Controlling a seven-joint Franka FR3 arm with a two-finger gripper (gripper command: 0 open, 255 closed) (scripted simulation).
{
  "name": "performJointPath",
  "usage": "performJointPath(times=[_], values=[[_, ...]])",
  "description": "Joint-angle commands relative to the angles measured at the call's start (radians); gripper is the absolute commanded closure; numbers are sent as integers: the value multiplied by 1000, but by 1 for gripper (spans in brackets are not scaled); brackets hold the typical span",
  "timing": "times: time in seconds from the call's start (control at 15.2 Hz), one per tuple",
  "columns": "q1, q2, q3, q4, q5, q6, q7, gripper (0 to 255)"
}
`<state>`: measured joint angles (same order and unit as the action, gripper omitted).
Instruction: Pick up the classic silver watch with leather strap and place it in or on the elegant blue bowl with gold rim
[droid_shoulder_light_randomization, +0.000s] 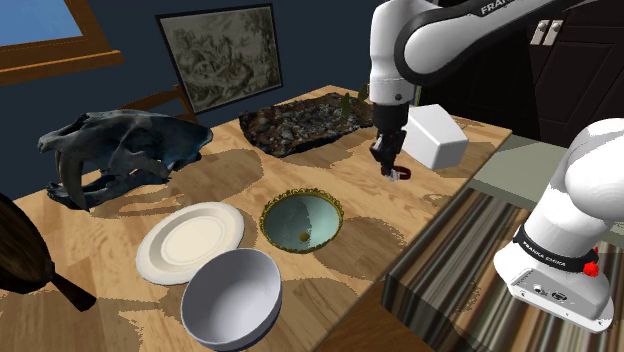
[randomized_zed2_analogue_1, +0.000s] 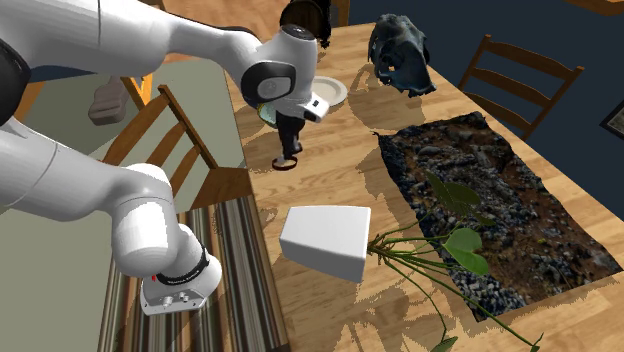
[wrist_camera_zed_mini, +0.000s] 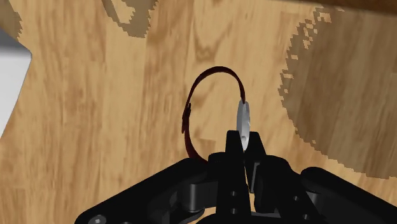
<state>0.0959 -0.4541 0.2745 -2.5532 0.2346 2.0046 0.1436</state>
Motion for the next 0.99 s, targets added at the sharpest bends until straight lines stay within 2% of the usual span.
performJointPath(times=[0.0,0.92], values=[[-1,-13,-4,18,-3,-32,2,255],[-6,-64,-29,169,-20,-233,17,255]])
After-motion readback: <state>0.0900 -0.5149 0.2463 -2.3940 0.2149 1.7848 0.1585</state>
